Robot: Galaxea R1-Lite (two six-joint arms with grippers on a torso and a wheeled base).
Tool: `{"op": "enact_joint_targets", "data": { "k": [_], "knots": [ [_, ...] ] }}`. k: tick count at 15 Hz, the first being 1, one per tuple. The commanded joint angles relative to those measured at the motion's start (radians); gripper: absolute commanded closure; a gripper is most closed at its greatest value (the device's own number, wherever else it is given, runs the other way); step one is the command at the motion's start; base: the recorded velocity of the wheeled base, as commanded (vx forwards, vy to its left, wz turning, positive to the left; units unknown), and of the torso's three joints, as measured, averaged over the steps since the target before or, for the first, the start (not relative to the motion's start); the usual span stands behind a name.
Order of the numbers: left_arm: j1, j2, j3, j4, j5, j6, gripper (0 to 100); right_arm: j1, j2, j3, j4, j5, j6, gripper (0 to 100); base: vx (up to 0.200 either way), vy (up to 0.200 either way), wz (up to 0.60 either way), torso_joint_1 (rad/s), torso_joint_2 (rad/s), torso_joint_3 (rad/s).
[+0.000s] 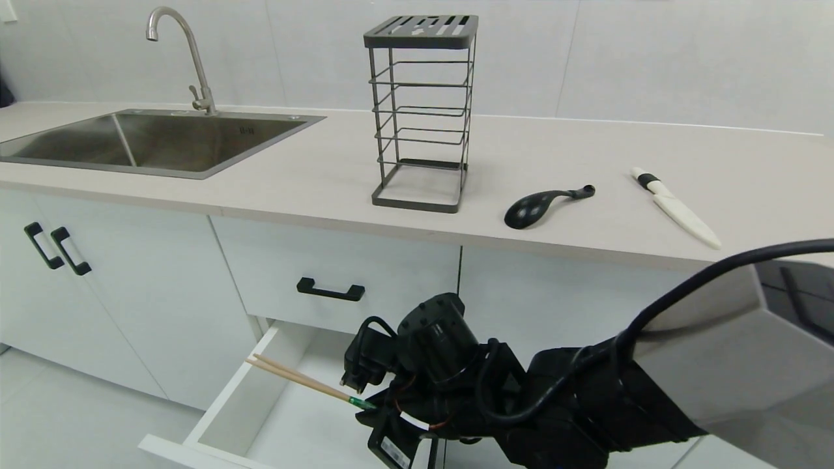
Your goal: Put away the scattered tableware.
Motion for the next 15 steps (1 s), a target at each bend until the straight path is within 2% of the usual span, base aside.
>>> {"op": "enact_joint_targets", "data": {
  "k": [1,15],
  "knots": [
    [0.000,0.001,0.000,0.000,0.000,0.000,0,-0.005,0.044,-0.021,0.000,-0.001,-0.002,100,0.000,0.000,0.00,-0.032,0.11,0.041],
    [0.000,0.001,0.000,0.000,0.000,0.000,0,-0.024,0.170,-0.158,0.003,-0.001,-0.011,100,0.000,0.000,0.00,-0.001,0.03,0.010]
  ]
}}
